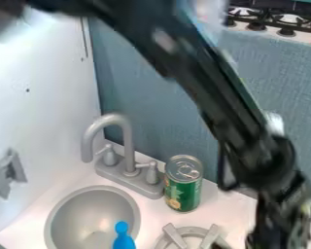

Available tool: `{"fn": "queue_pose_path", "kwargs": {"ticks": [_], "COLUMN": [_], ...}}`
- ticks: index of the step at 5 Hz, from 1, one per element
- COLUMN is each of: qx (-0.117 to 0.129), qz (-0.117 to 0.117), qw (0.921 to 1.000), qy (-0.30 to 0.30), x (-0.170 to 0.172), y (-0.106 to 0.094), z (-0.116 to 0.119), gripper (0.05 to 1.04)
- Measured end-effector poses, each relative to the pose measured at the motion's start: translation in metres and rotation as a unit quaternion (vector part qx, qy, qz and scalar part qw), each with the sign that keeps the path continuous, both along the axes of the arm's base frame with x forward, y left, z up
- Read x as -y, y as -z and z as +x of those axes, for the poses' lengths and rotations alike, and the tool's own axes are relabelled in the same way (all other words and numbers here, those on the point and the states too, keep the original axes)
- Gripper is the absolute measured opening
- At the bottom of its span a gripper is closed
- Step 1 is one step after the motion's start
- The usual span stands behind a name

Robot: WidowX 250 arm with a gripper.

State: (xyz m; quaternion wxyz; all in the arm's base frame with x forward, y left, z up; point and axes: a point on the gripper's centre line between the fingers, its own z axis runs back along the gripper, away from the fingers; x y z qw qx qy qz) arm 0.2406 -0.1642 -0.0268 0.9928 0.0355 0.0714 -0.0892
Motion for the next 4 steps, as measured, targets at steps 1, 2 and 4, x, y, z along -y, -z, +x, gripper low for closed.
{"fn": "queue_pose_path", "kwargs": {"ticks": [1,2,4], "qx": [0.007,0.004,-0.015], "qz": [0.015,0.017,0.016], "qw": [0.9991,0.9976,0.9969], "qy": [-0.039,-0.068,-0.076], "x": [-0.030,-0.052,-0.072], "y": [-0.007,-0.004,0.019], "z": [0.005,0.011,0.021], "gripper": [0.637,0.637,0.637]}}
